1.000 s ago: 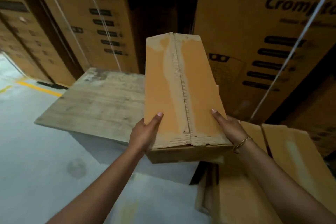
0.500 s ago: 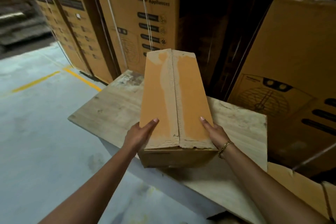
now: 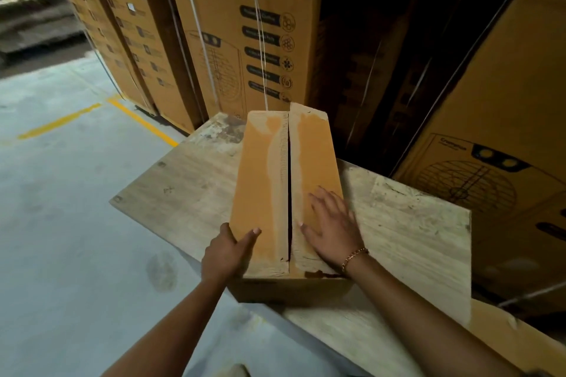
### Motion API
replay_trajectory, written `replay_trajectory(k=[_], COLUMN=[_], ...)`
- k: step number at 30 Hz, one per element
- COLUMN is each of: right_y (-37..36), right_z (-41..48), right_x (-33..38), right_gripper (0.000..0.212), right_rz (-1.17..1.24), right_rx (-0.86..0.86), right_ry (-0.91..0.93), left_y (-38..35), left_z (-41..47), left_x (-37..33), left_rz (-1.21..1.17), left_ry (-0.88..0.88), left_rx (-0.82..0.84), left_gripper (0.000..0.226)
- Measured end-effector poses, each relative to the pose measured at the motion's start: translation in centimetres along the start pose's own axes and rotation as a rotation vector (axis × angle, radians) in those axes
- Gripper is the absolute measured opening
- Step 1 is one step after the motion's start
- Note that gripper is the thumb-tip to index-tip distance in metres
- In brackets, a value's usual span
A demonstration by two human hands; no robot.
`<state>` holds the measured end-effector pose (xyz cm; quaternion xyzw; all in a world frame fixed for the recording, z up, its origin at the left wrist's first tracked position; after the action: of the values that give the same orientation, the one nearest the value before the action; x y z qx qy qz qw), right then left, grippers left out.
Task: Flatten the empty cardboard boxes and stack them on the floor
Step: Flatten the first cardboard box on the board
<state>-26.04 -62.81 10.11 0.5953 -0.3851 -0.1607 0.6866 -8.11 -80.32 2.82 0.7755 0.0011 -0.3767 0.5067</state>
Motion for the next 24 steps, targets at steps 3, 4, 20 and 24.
replay_trajectory(k=[3,4,20,24], right_y=[-1.7,-1.8,2.4,-0.7], right_z=[0.3,0.3,-3.8,-4.7], right_x=[5.7,6.5,-8.9,-9.5], right_gripper=[0.054,0.052,0.079,0.082], right_rz=[-0.29,-0.376,-0.42,-0.179], right_rx=[0.164,0.196,0.275,0.339], right_ry=[0.256,0.28,-0.51,-0.553], left_y=[-0.1,0.0,-1.4,4.2], left_z=[-0.1,-0.1,0.1,-0.2], left_x=[-0.2,-0.3,-11.5,-11.1], left_rz=[-0.013,-0.019,0.315,0.091], left_ry=[-0.035,-0.067,-0.511,-0.52], left_rx=[-0.006,-0.018,0.158,0.105], left_gripper=[0.082,0.083,0.096,0.074])
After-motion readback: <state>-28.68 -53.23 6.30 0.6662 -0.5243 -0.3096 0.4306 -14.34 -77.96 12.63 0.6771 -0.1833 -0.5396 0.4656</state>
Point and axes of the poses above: each hand's wrist, its own z-axis towards the middle knuckle, its own y-axis out of the back of the hand, x = y × z, the point moved 9 cm from there along z, towards the middle knuckle, and after that the axes turned 6 degrees about -y, right-handed, at the moved point
